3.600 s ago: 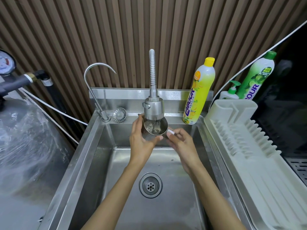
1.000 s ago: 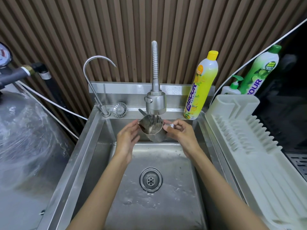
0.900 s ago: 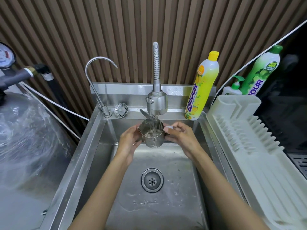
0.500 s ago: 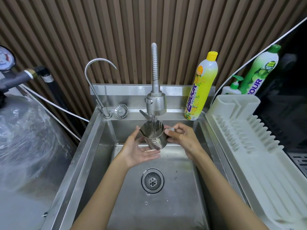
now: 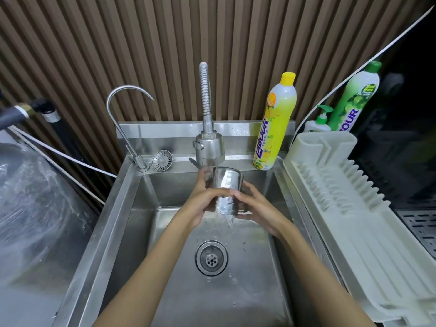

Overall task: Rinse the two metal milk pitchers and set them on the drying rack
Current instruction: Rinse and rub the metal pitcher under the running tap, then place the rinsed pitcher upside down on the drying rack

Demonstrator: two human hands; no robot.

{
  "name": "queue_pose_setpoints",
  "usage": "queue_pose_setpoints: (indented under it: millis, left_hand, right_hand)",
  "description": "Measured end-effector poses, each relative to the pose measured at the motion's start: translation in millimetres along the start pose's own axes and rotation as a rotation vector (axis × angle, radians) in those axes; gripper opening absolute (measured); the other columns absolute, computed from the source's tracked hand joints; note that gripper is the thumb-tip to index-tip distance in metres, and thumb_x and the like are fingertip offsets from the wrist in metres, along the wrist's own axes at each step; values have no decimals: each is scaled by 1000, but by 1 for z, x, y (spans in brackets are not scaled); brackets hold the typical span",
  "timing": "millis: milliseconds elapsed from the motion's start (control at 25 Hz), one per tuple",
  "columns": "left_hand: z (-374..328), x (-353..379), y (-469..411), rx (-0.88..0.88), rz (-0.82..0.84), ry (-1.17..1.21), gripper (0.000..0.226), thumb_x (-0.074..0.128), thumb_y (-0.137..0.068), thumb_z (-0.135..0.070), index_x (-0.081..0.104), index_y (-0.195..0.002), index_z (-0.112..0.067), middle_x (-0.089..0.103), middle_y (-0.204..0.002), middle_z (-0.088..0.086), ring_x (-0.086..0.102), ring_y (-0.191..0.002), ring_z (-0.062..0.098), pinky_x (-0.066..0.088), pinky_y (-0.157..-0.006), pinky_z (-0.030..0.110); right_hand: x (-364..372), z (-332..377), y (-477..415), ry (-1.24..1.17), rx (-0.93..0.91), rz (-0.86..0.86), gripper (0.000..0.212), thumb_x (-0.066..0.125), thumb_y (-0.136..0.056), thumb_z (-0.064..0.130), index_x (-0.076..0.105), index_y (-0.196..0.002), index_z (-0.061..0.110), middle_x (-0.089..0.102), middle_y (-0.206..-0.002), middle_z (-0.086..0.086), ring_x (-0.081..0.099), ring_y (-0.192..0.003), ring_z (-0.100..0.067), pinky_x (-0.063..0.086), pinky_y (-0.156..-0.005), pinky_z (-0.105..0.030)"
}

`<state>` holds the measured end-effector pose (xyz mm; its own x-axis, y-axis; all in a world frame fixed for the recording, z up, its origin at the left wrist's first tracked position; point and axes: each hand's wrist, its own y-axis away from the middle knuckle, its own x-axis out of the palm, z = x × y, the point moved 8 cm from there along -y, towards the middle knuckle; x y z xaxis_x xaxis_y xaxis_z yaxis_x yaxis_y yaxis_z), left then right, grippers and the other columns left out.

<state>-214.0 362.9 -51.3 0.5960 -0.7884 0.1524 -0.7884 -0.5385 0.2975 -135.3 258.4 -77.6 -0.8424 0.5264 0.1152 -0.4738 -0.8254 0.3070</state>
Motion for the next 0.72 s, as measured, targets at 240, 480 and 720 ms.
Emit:
queue_pose_setpoints:
  millis: [240,480,720]
  left_hand:
    - [-16,-26,10,89,95,-4,83,72,-42,-5,44,-117,-29,61,-111,-1,59,-97,15,47,-84,29]
    - [-30,18,22,161,4,-273,83,78,-50,-1,42,-118,-30,58,-103,-4,57,-90,11,50,-72,19]
    - [-52,161,-13,377,61,-369,90,81,-60,-4,39,-137,-22,49,-127,-4,54,-111,19,48,-92,32]
  right_hand:
    - [34,48,-7,319,-65,130,59,71,-76,5,43,-127,15,61,-119,-4,60,-98,-8,51,-85,-18]
    - [-3,83,4,766,-189,49,82,80,-63,13,33,-130,15,55,-126,-9,55,-111,-22,46,-97,-33]
    - [-147,132,59,907,-201,-251,83,83,-59,12,36,-127,14,54,-124,-8,54,-108,-24,44,-89,-29]
